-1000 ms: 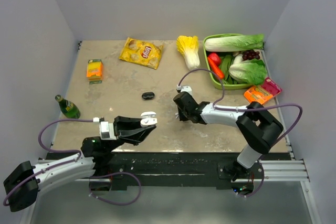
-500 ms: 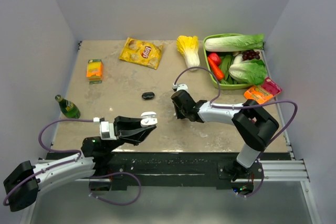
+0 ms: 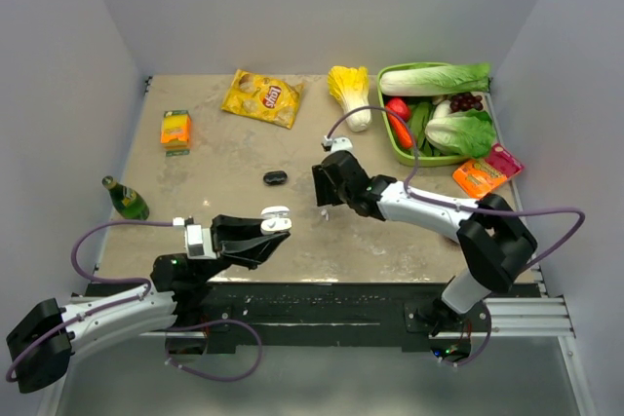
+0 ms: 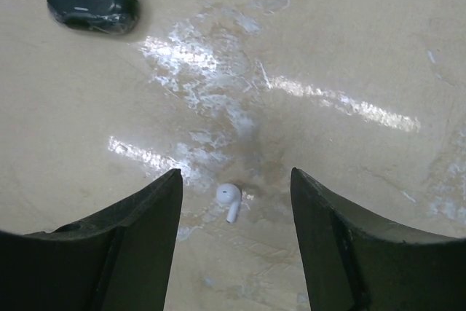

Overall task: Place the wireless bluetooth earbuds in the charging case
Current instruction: Pick up the earbud from the center of the board.

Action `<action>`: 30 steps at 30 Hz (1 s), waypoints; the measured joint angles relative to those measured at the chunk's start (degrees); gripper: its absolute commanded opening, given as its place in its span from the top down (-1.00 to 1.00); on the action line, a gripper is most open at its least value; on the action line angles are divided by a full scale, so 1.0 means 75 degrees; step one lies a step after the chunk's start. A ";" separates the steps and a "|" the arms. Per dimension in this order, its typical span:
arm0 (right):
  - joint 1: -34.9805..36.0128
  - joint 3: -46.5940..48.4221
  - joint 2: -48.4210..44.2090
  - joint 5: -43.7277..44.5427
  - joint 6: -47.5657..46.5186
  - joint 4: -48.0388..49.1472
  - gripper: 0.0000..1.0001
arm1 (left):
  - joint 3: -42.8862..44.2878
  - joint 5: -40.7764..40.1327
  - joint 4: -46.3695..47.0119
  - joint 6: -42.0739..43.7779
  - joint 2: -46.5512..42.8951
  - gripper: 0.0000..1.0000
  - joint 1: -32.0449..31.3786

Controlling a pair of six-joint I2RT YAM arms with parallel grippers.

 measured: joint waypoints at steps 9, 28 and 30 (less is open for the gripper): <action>0.0050 0.0697 0.1107 -0.0525 0.0032 -0.0749 -0.22 | 0.0000 -0.0023 0.0003 -0.0003 -0.0012 1.00 0.0000; 0.0047 0.1830 0.2294 -0.1052 -0.0087 -0.1920 -0.16 | 0.0000 -0.0023 0.0000 -0.0006 -0.0175 1.00 -0.0052; 0.0047 0.1906 0.2340 -0.1072 -0.0117 -0.2011 -0.14 | 0.0000 -0.0029 0.0006 -0.0006 -0.0277 1.00 -0.0064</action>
